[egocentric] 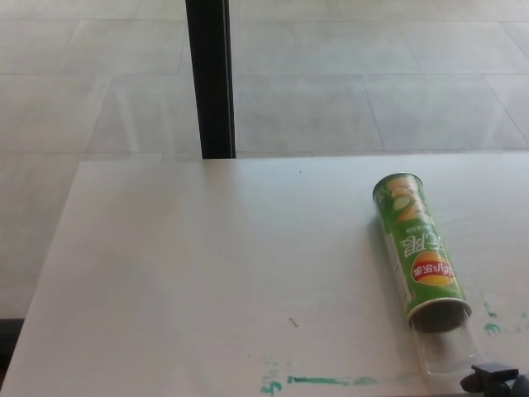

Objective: Use the right hand as a fist to push the chips tray inside its container kept in the middle of the desk

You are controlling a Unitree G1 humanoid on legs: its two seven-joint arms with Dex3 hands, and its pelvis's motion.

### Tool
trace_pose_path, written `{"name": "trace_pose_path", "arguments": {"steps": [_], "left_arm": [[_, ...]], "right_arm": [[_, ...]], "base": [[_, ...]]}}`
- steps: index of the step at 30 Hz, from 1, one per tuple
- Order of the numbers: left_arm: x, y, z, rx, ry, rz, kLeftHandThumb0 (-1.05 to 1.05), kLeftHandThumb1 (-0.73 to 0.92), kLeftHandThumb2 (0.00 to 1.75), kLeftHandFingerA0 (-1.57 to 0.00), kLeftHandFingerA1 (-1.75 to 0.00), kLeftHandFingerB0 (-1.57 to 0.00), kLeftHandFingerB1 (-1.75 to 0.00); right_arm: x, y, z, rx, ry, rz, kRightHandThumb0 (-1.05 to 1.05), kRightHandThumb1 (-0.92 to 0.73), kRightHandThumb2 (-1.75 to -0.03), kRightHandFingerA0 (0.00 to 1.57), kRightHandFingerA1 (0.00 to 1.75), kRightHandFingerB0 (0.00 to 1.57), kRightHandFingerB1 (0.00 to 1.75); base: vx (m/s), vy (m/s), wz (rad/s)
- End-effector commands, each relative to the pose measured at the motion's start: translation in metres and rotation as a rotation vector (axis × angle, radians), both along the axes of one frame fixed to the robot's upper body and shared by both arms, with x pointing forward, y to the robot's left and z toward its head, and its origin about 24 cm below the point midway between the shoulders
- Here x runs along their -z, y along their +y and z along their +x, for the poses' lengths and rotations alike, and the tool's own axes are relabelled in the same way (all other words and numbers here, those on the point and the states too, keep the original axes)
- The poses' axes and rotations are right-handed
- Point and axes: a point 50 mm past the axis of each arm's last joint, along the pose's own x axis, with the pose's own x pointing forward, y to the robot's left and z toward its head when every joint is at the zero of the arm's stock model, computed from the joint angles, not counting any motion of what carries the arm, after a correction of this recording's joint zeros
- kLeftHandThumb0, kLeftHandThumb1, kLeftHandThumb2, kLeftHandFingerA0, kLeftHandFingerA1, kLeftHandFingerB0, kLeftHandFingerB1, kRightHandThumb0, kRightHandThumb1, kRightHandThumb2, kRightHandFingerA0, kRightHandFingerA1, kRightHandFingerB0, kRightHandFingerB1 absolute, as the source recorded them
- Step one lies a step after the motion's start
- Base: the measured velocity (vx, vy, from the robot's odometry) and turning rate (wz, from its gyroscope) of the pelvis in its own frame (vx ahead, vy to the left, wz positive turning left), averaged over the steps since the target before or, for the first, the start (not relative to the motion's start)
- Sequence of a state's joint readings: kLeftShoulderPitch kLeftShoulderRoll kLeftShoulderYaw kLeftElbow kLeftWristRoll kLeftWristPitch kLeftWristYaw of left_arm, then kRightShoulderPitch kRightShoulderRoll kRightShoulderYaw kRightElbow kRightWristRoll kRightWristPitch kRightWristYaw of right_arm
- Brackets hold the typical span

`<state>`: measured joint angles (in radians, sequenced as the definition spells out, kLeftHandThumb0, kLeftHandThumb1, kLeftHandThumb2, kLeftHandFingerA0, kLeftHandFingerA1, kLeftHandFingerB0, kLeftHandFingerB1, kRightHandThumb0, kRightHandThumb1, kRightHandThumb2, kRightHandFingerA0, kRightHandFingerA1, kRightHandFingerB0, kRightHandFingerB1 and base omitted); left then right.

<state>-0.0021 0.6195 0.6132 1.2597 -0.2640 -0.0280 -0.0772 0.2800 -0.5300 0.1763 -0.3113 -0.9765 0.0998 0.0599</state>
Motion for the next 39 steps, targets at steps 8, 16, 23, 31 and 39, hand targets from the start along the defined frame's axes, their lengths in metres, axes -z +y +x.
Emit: {"name": "trace_pose_path", "arguments": {"steps": [8, 16, 23, 31, 39], "left_arm": [[-0.002, 0.003, -0.005, -0.013, 0.004, 0.004, -0.7, 0.92, 0.72, -0.51, -0.6, -0.37, -0.46], [-0.002, 0.003, -0.007, -0.008, 0.021, 0.013, -0.69, 0.92, 0.72, -0.52, -0.59, -0.37, -0.46], [-0.004, 0.004, -0.005, -0.008, 0.021, 0.038, -0.68, 0.92, 0.72, -0.54, -0.61, -0.39, -0.47], [-0.007, 0.006, -0.002, -0.004, -0.003, 0.042, -0.66, 0.75, 1.09, -0.48, -0.68, -0.36, -0.59], [-0.007, 0.006, -0.001, -0.005, 0.023, 0.05, -0.68, 0.92, 0.71, -0.53, -0.62, -0.42, -0.48]], "right_arm": [[-0.005, -0.005, 0.024, 0.019, -0.045, 0.016, -0.6, -0.81, -0.64, 0.83, 1.22, 0.47, 0.43], [-0.006, -0.002, 0.036, 0.023, -0.063, 0.038, -0.6, -0.84, -0.65, 0.81, 1.17, 0.43, 0.41], [0.001, 0.012, 0.043, -0.005, -0.071, 0.085, -0.58, -0.82, -0.65, 0.8, 1.23, 0.44, 0.42], [0.006, 0.014, 0.056, 0.027, -0.091, 0.099, -0.59, -0.82, -0.65, 0.82, 1.3, 0.45, 0.41], [0.012, 0.007, 0.068, 0.063, -0.111, 0.08, -0.53, -0.66, -1.05, 0.85, 1.12, 0.32, 0.55]], "base": [[0.0, 0.0, 0.0], [0.0, 0.0, 0.0], [0.0, 0.0, 0.0], [0.0, 0.0, 0.0], [0.0, 0.0, 0.0]]}}
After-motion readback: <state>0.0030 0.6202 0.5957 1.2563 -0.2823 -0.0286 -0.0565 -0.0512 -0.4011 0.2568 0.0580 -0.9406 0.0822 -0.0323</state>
